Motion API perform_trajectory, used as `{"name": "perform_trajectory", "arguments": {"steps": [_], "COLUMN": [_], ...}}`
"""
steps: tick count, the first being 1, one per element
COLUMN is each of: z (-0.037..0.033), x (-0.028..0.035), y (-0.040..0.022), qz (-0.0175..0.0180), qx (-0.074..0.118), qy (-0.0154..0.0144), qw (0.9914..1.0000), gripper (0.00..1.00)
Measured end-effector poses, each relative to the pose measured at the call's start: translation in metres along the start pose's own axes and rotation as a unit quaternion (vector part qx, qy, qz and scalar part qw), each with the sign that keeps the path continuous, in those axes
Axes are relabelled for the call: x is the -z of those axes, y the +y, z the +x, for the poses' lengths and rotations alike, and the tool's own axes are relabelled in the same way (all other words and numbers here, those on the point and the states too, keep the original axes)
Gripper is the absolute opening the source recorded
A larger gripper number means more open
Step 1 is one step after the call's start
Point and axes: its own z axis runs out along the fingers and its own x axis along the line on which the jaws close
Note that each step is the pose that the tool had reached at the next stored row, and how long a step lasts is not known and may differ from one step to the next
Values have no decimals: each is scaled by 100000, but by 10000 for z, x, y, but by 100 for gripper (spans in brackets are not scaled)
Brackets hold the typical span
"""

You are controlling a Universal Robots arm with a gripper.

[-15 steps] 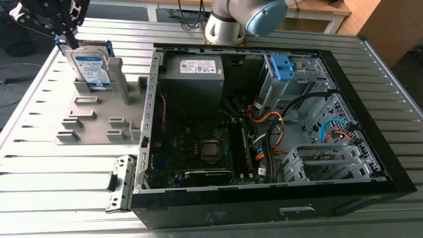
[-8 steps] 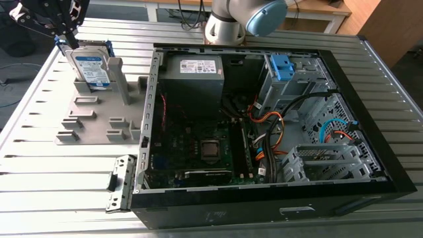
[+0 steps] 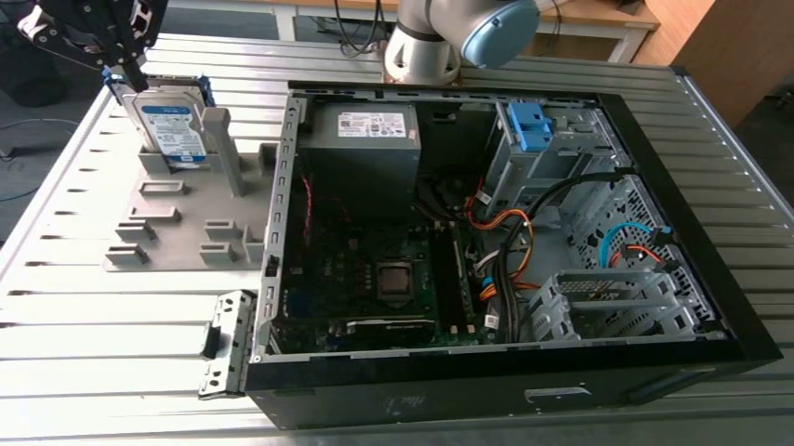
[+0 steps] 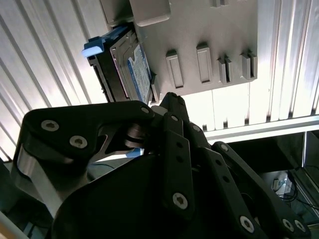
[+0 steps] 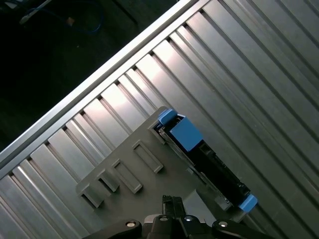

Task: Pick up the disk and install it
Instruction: 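Pick up the disk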

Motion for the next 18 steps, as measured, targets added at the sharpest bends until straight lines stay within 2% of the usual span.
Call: {"name": "perform_trajectory", "arguments": {"steps": [18], "z": [0], "x": [0], "y": [0], "qz": [-30], "qx": [1214], "qy": [49], "qw": [99993], "gripper": [11]}}
